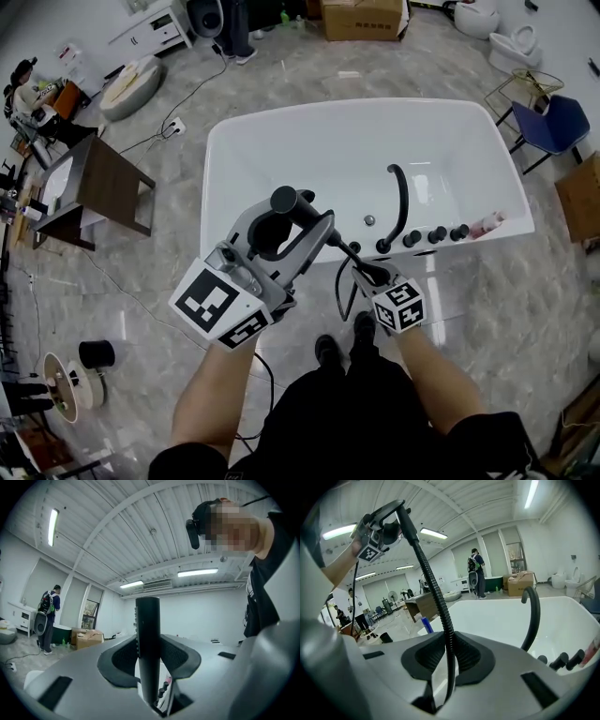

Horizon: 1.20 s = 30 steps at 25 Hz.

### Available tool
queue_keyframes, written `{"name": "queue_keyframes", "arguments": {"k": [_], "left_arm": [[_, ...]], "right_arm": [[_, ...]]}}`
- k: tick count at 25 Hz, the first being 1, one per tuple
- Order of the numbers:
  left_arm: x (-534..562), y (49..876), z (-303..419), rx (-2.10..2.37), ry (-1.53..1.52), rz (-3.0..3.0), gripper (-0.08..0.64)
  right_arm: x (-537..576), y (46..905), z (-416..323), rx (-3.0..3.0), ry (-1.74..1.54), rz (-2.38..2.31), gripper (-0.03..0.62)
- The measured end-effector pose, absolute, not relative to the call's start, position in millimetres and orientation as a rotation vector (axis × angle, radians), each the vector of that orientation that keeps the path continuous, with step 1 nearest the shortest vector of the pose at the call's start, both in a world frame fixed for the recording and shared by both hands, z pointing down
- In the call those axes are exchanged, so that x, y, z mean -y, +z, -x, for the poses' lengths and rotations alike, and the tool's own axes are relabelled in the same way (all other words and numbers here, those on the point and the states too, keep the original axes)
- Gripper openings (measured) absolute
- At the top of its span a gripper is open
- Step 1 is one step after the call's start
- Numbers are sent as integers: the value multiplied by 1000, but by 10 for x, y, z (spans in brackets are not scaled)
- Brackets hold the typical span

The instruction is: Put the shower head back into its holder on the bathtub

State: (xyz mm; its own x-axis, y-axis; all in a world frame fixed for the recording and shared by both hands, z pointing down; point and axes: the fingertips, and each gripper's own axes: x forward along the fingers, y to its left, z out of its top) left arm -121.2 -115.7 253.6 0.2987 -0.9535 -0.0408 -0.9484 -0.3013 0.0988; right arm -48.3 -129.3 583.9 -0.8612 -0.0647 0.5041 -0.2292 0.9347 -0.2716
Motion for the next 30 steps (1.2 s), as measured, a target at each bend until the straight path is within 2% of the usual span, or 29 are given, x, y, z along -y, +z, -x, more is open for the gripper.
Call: {"name": "queue_keyframes", "arguments": {"k": [11,30], "left_arm": [[858,2600,1778,2038,-160,-2322,141],[358,2880,2260,2133,-251,-2148,140]], "right_arm": [[1924,5213,551,2680,352,-345,69],[2217,4128,980,2855,251,-385,64]]}}
